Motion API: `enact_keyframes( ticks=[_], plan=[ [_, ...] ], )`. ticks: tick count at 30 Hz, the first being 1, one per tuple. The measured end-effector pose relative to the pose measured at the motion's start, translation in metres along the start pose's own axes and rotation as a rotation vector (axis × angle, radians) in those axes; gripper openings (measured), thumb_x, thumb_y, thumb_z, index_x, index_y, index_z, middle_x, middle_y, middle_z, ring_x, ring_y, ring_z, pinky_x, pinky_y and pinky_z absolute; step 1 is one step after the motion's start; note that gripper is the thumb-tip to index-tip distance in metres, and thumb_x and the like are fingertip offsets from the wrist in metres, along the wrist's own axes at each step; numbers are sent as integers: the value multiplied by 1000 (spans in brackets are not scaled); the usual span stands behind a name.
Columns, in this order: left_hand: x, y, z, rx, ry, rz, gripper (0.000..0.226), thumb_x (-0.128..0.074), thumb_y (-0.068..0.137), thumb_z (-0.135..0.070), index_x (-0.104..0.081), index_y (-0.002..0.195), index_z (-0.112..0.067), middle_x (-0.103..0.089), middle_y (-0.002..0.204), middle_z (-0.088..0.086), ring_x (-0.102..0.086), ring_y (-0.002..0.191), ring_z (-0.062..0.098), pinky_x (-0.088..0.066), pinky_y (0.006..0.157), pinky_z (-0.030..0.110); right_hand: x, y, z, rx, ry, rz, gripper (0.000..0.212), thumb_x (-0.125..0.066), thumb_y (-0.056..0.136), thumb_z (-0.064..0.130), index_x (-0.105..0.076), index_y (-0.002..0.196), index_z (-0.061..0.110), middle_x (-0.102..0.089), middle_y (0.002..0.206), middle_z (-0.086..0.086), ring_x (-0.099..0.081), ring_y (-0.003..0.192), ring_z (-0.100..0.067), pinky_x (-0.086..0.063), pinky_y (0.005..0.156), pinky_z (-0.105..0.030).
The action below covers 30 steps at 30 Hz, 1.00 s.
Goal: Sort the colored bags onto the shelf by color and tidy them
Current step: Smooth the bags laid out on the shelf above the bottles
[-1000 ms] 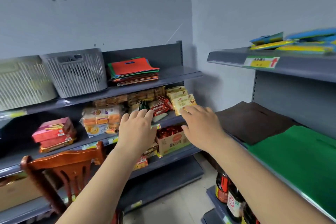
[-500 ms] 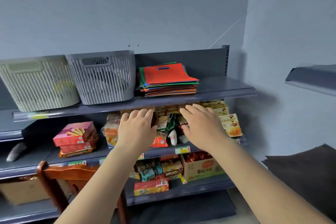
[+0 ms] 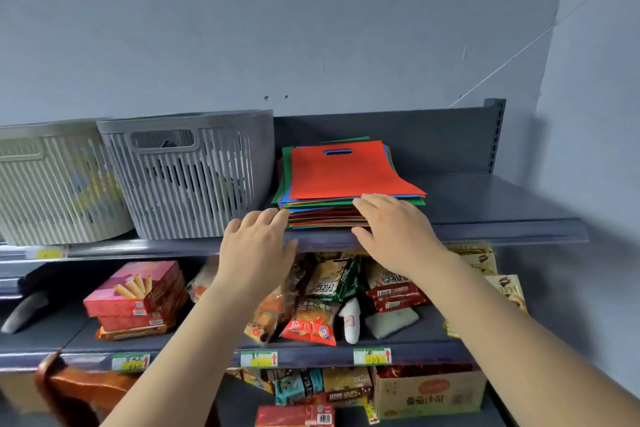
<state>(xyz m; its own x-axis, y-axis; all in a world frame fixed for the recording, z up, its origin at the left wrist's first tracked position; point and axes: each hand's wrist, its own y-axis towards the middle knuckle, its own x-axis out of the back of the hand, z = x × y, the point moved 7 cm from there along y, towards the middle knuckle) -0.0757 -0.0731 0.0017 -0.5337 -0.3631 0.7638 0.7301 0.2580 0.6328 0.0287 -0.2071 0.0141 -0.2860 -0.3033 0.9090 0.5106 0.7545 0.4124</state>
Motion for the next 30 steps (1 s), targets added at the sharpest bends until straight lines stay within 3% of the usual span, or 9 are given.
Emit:
enact_keyframes(
  ticks=[9, 14, 17, 22, 25, 27, 30],
  plan=[
    [-45, 72, 21, -29, -71, -58, 35, -70, 78, -30, -67, 106, -9, -70, 102, 5, -68, 88, 29, -53, 71, 41, -45, 88, -30, -18, -5, 77, 52, -27, 101, 43, -27, 148, 20, -28, 154, 2, -23, 143, -14, -20, 114, -30],
    [-64, 93, 31, -14, -148, -38, 40, -53, 81, -37, -67, 107, -10, -71, 101, 4, -68, 88, 28, -54, 72, 39, -57, 108, -41, -60, 11, 160, 50, -28, 98, 53, -53, 132, 25, -58, 131, 3, -52, 120, -21, -47, 90, -36],
    [-71, 97, 37, -7, -195, -55, 43, -47, 86, -41, -67, 108, -9, -71, 101, 4, -68, 89, 27, -54, 74, 38, -56, 110, -44, -54, -17, 121, 53, -27, 96, 58, -62, 119, 26, -66, 116, 3, -58, 108, -21, -50, 84, -37],
    [-73, 99, 43, 12, -336, -58, 58, -29, 88, -48, -64, 114, -10, -69, 107, 4, -65, 94, 29, -51, 78, 38, -48, 103, -49, -53, 3, 114, 52, -29, 92, 63, -56, 128, 36, -64, 121, 6, -56, 112, -20, -45, 86, -32],
    [-71, 100, 46, 32, -386, -86, 63, -28, 88, -52, -62, 118, -9, -67, 113, 4, -62, 100, 29, -48, 81, 36, -45, 99, -57, -80, -34, 55, 44, -26, 98, 51, -63, 109, 29, -68, 96, 4, -60, 94, -23, -40, 70, -31],
    [-74, 102, 46, 63, -413, -48, 68, -25, 85, -57, -59, 123, -12, -65, 118, 3, -60, 106, 26, -45, 84, 35, -46, 99, -66, -124, -89, -11, 37, -25, 101, 38, -53, 87, 19, -53, 68, 5, -53, 73, -24, -34, 58, -31],
    [-82, 107, 35, 13, -435, 85, 85, -18, 73, -70, -54, 131, -19, -60, 127, -4, -54, 117, 18, -40, 94, 30, -41, 98, -81, -244, 0, -164, 31, -31, 101, 27, -38, 72, 17, -36, 56, 6, -40, 57, -21, -22, 46, -30]
  ],
)
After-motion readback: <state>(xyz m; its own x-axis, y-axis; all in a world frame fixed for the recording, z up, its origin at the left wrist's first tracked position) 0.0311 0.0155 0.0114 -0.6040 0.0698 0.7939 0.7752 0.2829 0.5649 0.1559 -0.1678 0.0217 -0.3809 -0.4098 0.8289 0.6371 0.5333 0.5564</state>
